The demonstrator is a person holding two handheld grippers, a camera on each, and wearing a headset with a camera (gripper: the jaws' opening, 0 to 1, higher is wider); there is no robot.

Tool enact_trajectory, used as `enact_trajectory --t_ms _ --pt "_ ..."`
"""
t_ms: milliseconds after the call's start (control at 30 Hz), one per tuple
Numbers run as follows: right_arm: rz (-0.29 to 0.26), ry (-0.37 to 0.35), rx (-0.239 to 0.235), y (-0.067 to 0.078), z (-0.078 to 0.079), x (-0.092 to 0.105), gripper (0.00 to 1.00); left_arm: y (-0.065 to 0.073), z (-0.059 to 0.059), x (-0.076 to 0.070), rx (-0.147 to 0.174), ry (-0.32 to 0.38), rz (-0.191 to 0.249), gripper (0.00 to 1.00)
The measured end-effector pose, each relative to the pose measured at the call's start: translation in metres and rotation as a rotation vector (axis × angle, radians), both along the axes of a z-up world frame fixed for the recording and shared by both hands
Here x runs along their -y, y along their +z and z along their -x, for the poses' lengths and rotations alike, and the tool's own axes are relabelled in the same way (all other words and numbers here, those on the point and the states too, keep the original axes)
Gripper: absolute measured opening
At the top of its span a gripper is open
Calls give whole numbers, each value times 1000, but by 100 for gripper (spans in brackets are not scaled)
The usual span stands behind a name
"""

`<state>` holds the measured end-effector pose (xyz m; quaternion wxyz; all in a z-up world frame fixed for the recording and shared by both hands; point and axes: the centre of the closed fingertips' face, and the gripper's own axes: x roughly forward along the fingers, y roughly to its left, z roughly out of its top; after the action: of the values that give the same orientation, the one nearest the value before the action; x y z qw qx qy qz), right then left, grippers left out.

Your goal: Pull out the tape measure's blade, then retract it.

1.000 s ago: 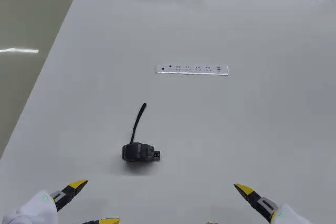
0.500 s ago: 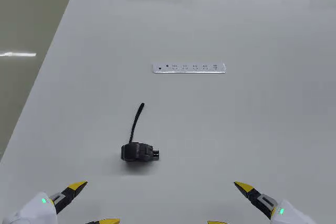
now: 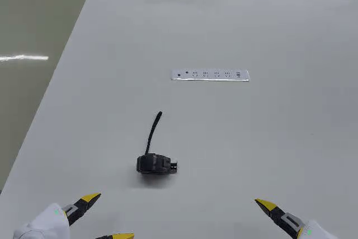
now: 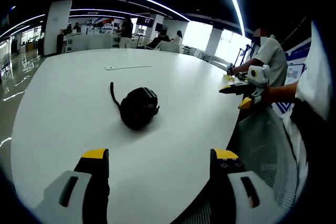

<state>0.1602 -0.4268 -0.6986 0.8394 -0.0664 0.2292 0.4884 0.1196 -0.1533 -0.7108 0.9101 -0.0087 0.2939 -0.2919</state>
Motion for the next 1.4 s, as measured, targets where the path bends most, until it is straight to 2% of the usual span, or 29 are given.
enact_trajectory --t_ms 33,67,133,233,467,567,767,1100,1267,1400 --pt "-1 2 0 0 0 0 70 -1 0 1 0 -7 -9 74" --pt "1 4 1 0 -1 -1 70 -1 -1 3 -7 -6 6 73" --pt "-1 7 1 0 -1 -2 69 2 -5 4 4 -6 22 75" --pt "-1 12 0 0 -3 -3 69 0 -10 1 4 -14 7 75" --pt "-1 28 -7 -1 -8 -9 68 -1 -19 6 0 -38 15 76" --pt "6 44 -7 -4 -10 -12 67 -4 -20 9 -13 -69 -1 76" --pt "8 67 -4 -3 -16 -20 67 -7 -28 11 -15 -86 -8 76" --pt "6 109 6 -7 -28 -27 63 -8 -45 20 -5 -133 -38 76" --pt "14 137 14 -9 -32 -31 62 -11 -51 20 -11 -149 -47 74" --pt "15 142 14 -10 -36 -33 62 -8 -57 19 -3 -154 -50 74"
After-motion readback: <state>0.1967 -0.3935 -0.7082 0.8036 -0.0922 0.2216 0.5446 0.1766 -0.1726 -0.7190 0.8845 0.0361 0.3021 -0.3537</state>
